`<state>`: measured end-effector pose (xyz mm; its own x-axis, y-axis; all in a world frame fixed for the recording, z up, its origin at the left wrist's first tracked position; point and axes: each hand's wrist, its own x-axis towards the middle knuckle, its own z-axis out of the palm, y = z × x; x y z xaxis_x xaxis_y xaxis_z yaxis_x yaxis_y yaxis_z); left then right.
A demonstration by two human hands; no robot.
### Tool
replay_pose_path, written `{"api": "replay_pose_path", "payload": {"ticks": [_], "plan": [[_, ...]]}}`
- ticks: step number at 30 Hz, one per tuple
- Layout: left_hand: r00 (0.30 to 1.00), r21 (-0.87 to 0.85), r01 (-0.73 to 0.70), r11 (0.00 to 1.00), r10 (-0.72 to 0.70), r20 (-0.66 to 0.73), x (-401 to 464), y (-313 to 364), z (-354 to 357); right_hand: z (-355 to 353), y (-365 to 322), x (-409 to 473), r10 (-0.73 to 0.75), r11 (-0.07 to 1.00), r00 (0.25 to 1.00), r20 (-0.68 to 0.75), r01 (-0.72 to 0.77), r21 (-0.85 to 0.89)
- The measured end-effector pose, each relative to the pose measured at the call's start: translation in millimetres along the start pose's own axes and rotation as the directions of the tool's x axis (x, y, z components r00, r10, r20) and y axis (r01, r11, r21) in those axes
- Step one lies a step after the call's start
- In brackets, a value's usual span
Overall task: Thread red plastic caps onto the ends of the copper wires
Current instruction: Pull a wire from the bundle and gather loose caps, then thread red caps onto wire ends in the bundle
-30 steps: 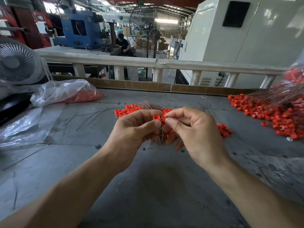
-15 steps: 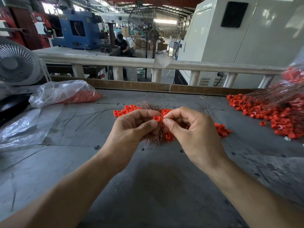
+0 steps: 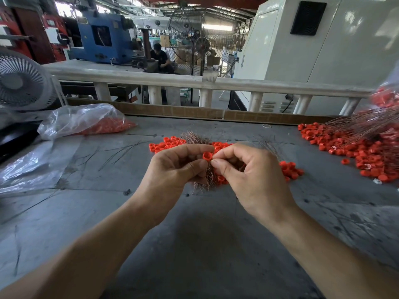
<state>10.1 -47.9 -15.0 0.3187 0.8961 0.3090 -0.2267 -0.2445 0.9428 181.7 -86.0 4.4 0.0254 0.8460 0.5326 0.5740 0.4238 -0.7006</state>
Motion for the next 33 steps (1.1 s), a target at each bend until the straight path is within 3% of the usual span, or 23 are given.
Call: {"api": "replay_pose_path", "payload": {"ticks": [13,33], "plan": [[0.998,-0.029,0.060,0.998,-0.061,-0.021,-1.4,2.9,0.9,0.4,3.8,0.4,0.044,0.999,0.999,0.004,-0.044,0.009],[0.995,-0.216,0.093,0.972,-0.099,-0.016,-0.5,4.8,-0.3,3.0,7.6,-0.4,0.200,0.896,0.959,0.200,-0.261,0.360]]}}
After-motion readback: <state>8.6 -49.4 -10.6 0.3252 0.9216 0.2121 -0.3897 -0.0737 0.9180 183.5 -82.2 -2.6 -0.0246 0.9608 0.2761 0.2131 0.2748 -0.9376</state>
